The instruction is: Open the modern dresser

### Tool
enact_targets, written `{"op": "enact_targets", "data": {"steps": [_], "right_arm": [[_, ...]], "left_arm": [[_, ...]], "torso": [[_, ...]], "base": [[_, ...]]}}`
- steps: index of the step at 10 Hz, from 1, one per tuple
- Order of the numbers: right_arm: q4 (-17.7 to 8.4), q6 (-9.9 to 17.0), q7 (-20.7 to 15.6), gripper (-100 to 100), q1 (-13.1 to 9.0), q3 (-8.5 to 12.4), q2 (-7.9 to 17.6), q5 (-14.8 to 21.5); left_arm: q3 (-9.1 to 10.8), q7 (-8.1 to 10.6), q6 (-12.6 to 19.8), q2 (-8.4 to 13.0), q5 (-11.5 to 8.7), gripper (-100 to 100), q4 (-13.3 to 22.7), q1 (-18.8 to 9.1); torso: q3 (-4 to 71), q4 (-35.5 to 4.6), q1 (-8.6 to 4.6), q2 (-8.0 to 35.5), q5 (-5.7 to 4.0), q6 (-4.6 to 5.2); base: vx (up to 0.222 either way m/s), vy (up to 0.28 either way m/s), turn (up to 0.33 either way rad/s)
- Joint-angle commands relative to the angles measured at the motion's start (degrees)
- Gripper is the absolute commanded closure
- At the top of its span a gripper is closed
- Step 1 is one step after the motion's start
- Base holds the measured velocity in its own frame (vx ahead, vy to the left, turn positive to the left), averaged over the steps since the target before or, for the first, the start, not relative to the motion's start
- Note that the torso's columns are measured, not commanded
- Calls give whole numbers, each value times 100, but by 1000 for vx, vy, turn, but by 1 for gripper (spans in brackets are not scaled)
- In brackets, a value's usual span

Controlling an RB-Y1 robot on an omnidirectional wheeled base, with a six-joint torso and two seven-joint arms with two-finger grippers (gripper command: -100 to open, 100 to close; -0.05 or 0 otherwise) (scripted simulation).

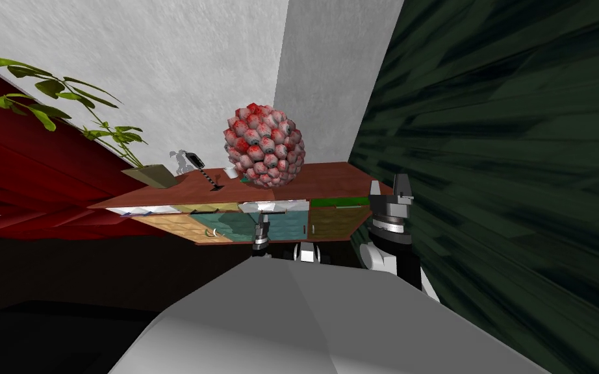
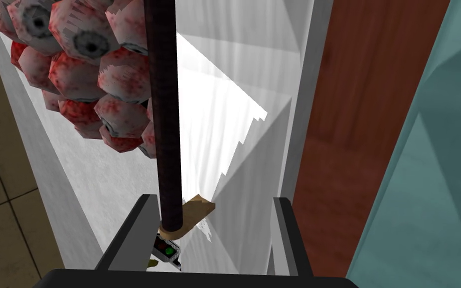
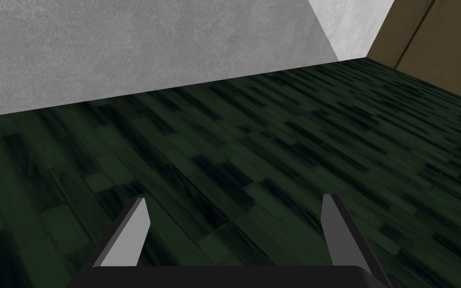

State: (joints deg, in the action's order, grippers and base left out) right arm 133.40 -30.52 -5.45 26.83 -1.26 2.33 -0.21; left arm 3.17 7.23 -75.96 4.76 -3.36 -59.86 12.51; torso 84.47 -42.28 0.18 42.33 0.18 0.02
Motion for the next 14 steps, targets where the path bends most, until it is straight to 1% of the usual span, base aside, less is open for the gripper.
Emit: {"op": "enact_targets", "data": {"steps": [1, 2, 4, 5, 6, 7, 9, 14], "right_arm": [[0, 0, 0, 0, 0, 0, 0, 0], [0, 0, 0, 0, -1, 0, 0, 0], [-1, 1, 0, 0, -3, -1, -1, 0], [-1, 1, 0, 0, -3, -1, -1, 0], [-1, 1, 0, 0, -2, -1, -1, 0], [0, 0, 0, 0, -1, 0, 0, 0], [0, 0, 0, 0, -1, 0, -1, 0], [0, 0, 0, 0, 0, 0, 0, 0]], "left_arm": [[8, 32, 176, 48, -9, 100, -131, -59], [11, 46, 242, 65, -13, 100, -177, -81], [25, 101, 508, 131, -33, 100, -362, -169], [29, 115, 574, 148, -37, 100, -408, -191], [4, 94, 561, 121, -19, 100, -334, -120], [39, 124, 877, 178, -43, -100, -451, -253], [77, 151, 1171, 236, -68, -100, -590, -404], [174, 220, 1897, 383, -133, -100, -936, -781]], "torso": [[5, -1, -1, -5, -4, -1], [-9, -12, -6, 31, -15, -12], [-21, -29, -27, 53, -31, -10], [-17, -39, -29, 53, -41, -16], [-8, -44, -30, 42, -48, -15], [11, -33, -30, 6, -44, -9], [14, -4, -22, -8, -23, -3], [-18, -60, -47, 53, -57, -9]], "base": [[-110, -21, 32], [-173, -48, 44], [-210, -49, 37], [-180, -37, 19], [-76, -18, 1], [-71, -23, 25], [-85, -19, 16], [-68, -24, 14]]}}
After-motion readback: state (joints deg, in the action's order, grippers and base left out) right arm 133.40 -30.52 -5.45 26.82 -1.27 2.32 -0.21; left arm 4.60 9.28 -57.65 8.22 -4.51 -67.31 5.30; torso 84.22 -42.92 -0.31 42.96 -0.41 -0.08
